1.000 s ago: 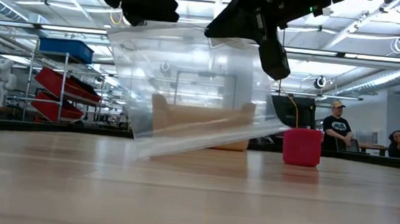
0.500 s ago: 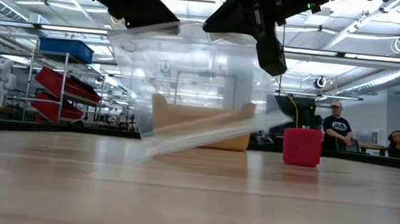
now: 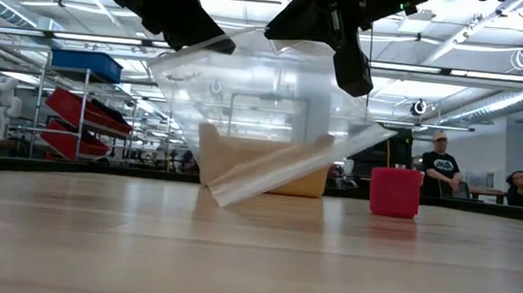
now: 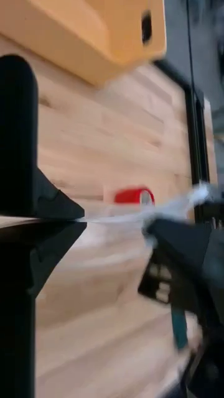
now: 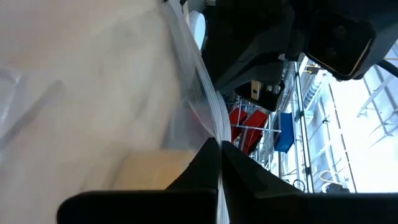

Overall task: Roll bandage
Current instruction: Open the transparent zip bag

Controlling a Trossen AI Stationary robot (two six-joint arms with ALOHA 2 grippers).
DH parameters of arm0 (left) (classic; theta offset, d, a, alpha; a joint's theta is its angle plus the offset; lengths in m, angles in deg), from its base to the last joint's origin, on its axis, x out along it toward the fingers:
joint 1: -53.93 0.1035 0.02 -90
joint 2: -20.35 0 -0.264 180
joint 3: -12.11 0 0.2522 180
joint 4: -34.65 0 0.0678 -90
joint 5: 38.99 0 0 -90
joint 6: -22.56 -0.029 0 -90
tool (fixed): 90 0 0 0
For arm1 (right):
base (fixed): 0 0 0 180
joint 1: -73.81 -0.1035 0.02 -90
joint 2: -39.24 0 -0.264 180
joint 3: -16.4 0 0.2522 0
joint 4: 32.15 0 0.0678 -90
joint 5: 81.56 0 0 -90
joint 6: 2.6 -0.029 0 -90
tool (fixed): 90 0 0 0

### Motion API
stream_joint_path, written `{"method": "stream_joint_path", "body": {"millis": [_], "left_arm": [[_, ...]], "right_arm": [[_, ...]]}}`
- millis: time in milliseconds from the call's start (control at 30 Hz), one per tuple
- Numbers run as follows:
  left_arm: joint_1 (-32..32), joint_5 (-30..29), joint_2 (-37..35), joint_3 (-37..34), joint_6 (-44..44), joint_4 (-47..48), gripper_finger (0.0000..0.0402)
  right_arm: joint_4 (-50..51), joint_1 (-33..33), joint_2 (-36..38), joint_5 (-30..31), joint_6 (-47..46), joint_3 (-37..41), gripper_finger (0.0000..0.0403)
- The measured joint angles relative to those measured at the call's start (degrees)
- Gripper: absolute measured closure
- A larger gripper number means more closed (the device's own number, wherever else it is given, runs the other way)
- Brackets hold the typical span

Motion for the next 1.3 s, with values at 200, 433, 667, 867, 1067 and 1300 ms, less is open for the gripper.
{"method": "stream_joint_path", "body": {"millis": [200,433,667,867,1067,1300], "left_arm": [[-1.20,-11.95,-0.64,0.00,-0.41,0.31,0.0399],[-4.16,-22.19,-1.13,0.00,-3.78,-1.45,0.0400],[-6.88,-27.99,3.00,0.00,-1.40,-0.44,0.0401],[-7.32,-28.49,11.23,0.04,4.01,-1.71,0.0401],[-7.45,-28.55,19.22,3.32,6.41,-1.40,0.0401],[-7.61,-28.53,24.13,6.41,7.26,-1.39,0.0401]], "right_arm": [[8.73,-0.04,0.00,-0.29,-7.32,-0.07,0.0403],[13.84,1.43,0.01,-3.76,-24.52,-0.07,0.0396],[19.87,4.92,0.07,-14.77,-52.06,-0.07,0.0356],[25.43,6.87,0.07,-27.86,-74.19,-0.05,0.0330],[26.35,6.71,0.07,-35.09,-90.45,-0.05,0.0311],[19.39,4.64,0.02,-27.10,-89.67,0.04,0.0320]]}}
